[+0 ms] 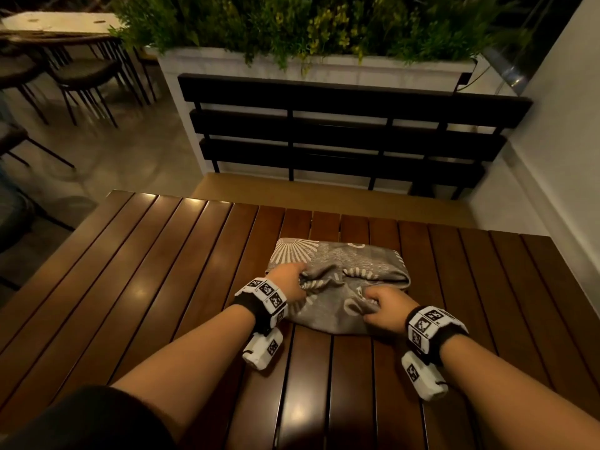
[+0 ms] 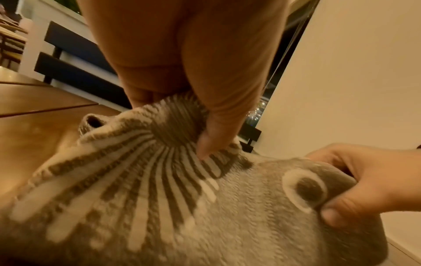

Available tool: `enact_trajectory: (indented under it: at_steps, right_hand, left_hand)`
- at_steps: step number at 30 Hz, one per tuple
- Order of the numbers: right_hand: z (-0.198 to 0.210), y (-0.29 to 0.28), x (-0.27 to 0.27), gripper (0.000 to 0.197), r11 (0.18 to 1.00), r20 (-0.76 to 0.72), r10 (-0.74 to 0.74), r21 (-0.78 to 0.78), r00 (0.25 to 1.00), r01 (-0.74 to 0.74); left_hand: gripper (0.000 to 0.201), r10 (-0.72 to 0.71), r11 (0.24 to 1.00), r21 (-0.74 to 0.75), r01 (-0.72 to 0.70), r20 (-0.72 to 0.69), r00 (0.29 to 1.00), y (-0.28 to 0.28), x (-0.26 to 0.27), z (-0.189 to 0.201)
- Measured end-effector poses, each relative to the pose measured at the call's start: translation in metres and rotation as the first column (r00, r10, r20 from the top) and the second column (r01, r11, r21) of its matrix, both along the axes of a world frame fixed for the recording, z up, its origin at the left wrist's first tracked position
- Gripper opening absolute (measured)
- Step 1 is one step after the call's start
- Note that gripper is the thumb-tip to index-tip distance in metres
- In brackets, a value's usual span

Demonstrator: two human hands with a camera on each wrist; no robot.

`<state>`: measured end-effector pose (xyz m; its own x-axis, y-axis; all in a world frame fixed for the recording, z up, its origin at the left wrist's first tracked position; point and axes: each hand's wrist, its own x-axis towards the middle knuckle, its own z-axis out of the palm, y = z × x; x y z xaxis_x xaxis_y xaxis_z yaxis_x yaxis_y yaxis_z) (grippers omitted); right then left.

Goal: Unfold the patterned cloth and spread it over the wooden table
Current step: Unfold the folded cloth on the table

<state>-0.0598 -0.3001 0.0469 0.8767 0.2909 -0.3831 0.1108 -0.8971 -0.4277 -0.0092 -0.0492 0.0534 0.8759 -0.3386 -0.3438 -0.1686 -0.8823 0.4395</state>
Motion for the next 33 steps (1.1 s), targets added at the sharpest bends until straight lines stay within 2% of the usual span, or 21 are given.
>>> enact_trajectory:
  at_steps: [2,4,6,8,10,12,14,16,17,19,22,24,26,29,31,33]
  right_hand:
    - [0.004,-0.001,-0.009,0.022,0.999,-0.065,0.046,0.019,0.997,-0.045]
    - [0.004,-0.002,-0.019,0.019,0.995,-0.133,0.099,0.006,0.986,-0.099]
    - [0.002,-0.002,-0.032,0.017,0.983,-0.141,0.178,-0.025,0.974,-0.183]
    - [-0.004,-0.001,-0.045,0.026,0.955,-0.105,0.282,-0.062,0.954,-0.290]
    - [-0.012,0.001,-0.059,0.040,0.914,-0.103,0.378,-0.119,0.920,-0.388]
    - [-0.022,0.002,-0.071,0.049,0.879,-0.122,0.431,-0.169,0.894,-0.447]
    - [-0.026,0.006,-0.075,0.040,0.908,-0.130,0.392,-0.105,0.911,-0.406]
    - [-0.025,0.011,-0.070,0.025,0.955,-0.112,0.297,0.006,0.948,-0.298]
    - [-0.024,0.012,-0.065,0.023,0.963,-0.051,0.270,0.029,0.962,-0.268]
    - [-0.027,0.014,-0.059,0.031,0.964,0.086,0.267,-0.011,0.960,-0.267]
    - [-0.036,0.019,-0.065,0.053,0.928,0.006,0.340,-0.164,0.940,-0.334]
    - [-0.043,0.023,-0.073,0.055,0.895,-0.007,0.387,-0.240,0.922,-0.377]
    - [-0.046,0.025,-0.076,0.059,0.871,-0.025,0.427,-0.259,0.904,-0.418]
    - [-0.036,0.025,-0.067,0.066,0.863,-0.178,0.438,-0.193,0.881,-0.467]
    - [-0.022,0.026,-0.054,0.050,0.908,-0.171,0.390,-0.092,0.905,-0.409]
    - [-0.005,0.023,-0.035,0.034,0.938,-0.003,0.342,-0.062,0.940,-0.342]
  left_hand:
    - [0.046,-0.091,0.996,-0.013,0.091,-0.022,0.996,0.007,-0.009,0.005]
    - [0.035,-0.155,0.988,-0.031,0.153,-0.078,0.985,0.017,-0.022,0.004]
    - [0.029,-0.223,0.974,-0.070,0.216,-0.105,0.969,0.027,-0.038,0.000]
    - [0.024,-0.306,0.950,-0.107,0.294,-0.121,0.944,0.036,-0.056,-0.009]
    - [0.023,-0.427,0.903,-0.037,0.427,-0.177,0.887,0.043,-0.074,-0.019]
    - [0.035,-0.468,0.852,0.100,0.514,-0.295,0.833,0.048,-0.094,-0.028]
    - [0.042,-0.434,0.871,0.100,0.480,-0.301,0.849,0.046,-0.106,-0.030]
    - [0.044,-0.399,0.915,-0.011,0.403,-0.178,0.900,0.039,-0.103,-0.027]
    - [0.051,-0.384,0.923,-0.022,0.385,-0.115,0.916,0.034,-0.099,-0.026]
    - [0.074,-0.396,0.909,0.111,0.401,-0.064,0.916,0.024,-0.093,-0.027]
    - [0.095,-0.445,0.820,0.324,0.472,-0.158,0.881,0.015,-0.100,-0.039]
    - [0.099,-0.452,0.789,0.371,0.489,-0.187,0.872,0.014,-0.108,-0.049]
    - [0.102,-0.468,0.777,0.376,0.505,-0.191,0.863,0.014,-0.113,-0.053]
    - [0.101,-0.519,0.727,0.387,0.567,-0.231,0.823,0.014,-0.111,-0.051]
    - [0.087,-0.495,0.785,0.304,0.540,-0.218,0.841,0.012,-0.098,-0.037]
    - [0.069,-0.391,0.904,0.139,0.404,-0.116,0.913,0.008,-0.076,-0.023]
